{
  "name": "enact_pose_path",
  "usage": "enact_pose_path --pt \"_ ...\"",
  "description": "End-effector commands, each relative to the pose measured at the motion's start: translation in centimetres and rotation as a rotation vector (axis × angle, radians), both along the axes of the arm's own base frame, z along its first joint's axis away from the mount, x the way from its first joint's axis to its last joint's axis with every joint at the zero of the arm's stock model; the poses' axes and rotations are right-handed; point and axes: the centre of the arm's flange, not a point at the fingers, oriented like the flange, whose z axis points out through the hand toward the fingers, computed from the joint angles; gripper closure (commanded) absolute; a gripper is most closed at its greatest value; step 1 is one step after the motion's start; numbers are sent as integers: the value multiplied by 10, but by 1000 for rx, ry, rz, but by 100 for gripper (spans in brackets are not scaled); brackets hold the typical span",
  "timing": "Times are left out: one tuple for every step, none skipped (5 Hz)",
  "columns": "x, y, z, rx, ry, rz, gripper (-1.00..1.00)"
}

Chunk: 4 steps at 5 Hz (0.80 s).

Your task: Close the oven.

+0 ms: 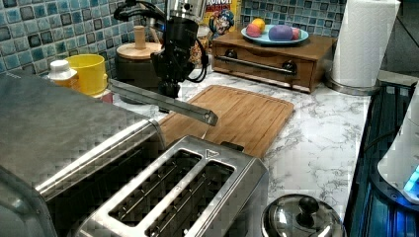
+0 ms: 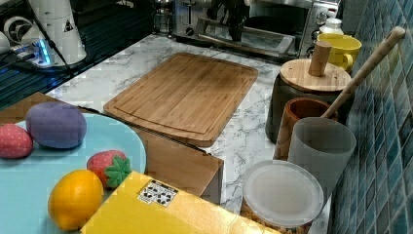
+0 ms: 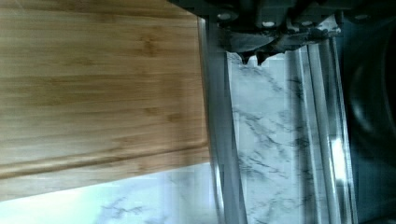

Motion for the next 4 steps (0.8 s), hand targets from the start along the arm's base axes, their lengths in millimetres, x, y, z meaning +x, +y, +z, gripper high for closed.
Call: enact_pose_path --pt "18 178 136 -84 -207 151 100" --pt "13 208 150 -88 -213 225 100" --pt "-1 226 168 -80 -263 254 100" --pt "-4 259 174 -155 -250 305 100"
